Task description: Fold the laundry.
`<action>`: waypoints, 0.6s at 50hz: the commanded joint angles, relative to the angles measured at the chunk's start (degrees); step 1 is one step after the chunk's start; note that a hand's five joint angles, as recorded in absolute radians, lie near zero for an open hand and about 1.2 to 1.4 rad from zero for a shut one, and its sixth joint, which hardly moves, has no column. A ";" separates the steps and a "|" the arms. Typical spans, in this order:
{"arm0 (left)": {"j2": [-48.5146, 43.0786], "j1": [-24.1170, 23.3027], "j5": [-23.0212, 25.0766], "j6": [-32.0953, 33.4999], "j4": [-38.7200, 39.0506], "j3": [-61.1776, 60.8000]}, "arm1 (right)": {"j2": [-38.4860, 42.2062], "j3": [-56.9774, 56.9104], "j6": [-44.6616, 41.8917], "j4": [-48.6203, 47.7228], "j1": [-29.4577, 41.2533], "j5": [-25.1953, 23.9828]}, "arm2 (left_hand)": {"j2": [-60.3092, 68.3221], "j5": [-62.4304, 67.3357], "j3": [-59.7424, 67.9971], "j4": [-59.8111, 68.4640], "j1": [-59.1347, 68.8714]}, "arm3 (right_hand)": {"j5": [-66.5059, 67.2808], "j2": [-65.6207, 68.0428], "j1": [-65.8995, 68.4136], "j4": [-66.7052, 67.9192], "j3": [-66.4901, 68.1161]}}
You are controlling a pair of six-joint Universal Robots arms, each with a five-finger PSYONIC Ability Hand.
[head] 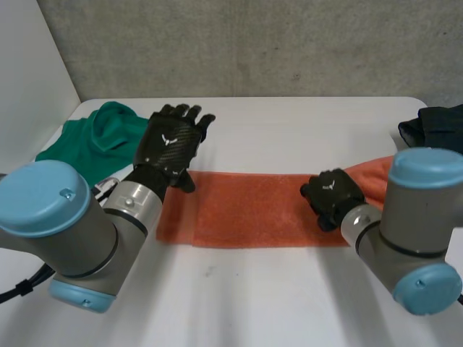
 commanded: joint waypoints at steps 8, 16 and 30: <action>1.38 -0.81 -2.60 -1.19 0.03 1.35 | 6.48 -23.23 17.60 17.50 -1.46 15.95 | -1.89 -2.89 -2.26 -1.71 -1.33 | -24.79 -24.39 -24.37 -24.44 -24.39; 1.46 -0.55 -2.60 -1.19 0.29 1.27 | 16.42 -34.75 24.55 21.64 -3.92 19.29 | -1.89 -2.89 -2.26 -1.71 -1.33 | -27.16 -26.75 -26.74 -26.81 -26.76; 1.11 -0.54 -2.69 -0.93 1.78 1.09 | 27.23 -43.89 24.82 18.30 -5.85 17.01 | -1.89 -2.89 -2.26 -1.71 -1.33 | -19.75 -19.35 -19.33 -19.41 -19.35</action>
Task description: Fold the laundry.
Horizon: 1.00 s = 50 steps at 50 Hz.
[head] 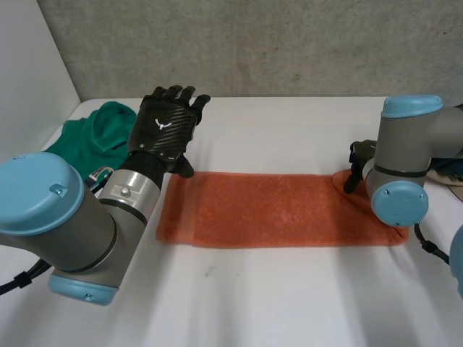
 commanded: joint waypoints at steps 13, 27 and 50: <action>-0.41 0.17 -0.03 0.06 1.36 -0.12 | 7.98 -7.43 -0.85 -1.25 -0.91 -3.53 | -1.89 -2.89 -2.26 -1.71 -1.33 | 33.56 34.19 34.89 34.03 34.11; 1.17 3.25 -0.55 -0.47 1.71 0.23 | -5.46 -1.55 -4.19 -4.76 12.44 -16.79 | -1.89 -2.89 -2.26 -1.71 -1.33 | 48.17 48.80 49.50 48.64 48.72; 5.92 10.19 -1.61 -5.92 1.36 0.75 | 3.76 -0.84 -9.81 -15.75 35.04 -26.74 | -1.89 -2.89 -2.26 -1.71 -1.33 | 32.99 33.63 34.32 33.47 33.54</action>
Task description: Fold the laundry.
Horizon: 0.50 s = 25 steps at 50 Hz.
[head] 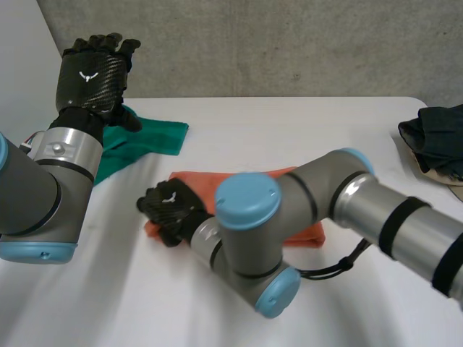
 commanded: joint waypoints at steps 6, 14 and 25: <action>-0.92 0.12 -0.44 0.13 0.01 0.47 | -3.48 -1.89 -5.73 10.85 -2.63 6.27 | -1.89 -2.89 -2.26 -1.71 -1.33 | -55.38 -57.41 -53.96 -58.14 -57.84; -0.92 -0.23 -1.94 -0.14 -0.08 1.35 | -13.85 6.52 0.25 24.30 -11.59 13.32 | -1.89 -2.89 -2.26 -1.71 -1.33 | -55.38 -57.41 -53.96 -58.14 -57.84; -10.30 -9.19 5.26 2.84 -11.92 7.23 | -23.71 27.97 -2.03 17.93 -18.90 15.26 | -1.89 -2.89 -2.26 -1.71 -1.33 | -55.38 -57.41 -53.96 -58.14 -57.84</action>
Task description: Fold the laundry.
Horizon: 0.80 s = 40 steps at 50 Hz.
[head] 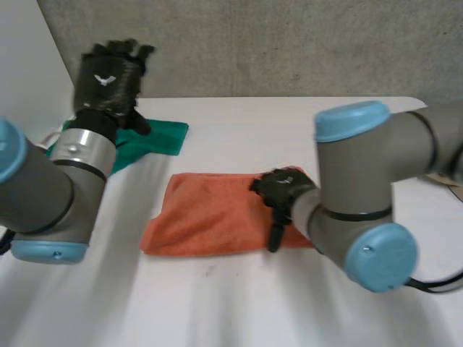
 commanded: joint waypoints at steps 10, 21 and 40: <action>-19.80 -7.76 1.77 11.47 -15.29 14.43 | -9.12 26.36 -4.63 -25.25 -2.14 4.45 | -1.89 -2.89 -2.26 -1.71 -1.33 | 1.76 2.38 1.55 2.36 2.51; -34.74 -3.98 -9.57 17.63 -31.36 32.63 | -5.08 29.27 -9.21 -34.84 -1.53 7.00 | -1.89 -2.89 -2.26 -1.71 -1.33 | 7.65 8.26 7.43 8.25 8.39; -26.58 -3.80 -8.52 10.95 -27.95 29.56 | -1.04 28.65 -12.55 -43.99 -3.46 7.62 | -1.89 -2.89 -2.26 -1.71 -1.33 | 57.55 58.17 57.34 58.15 58.30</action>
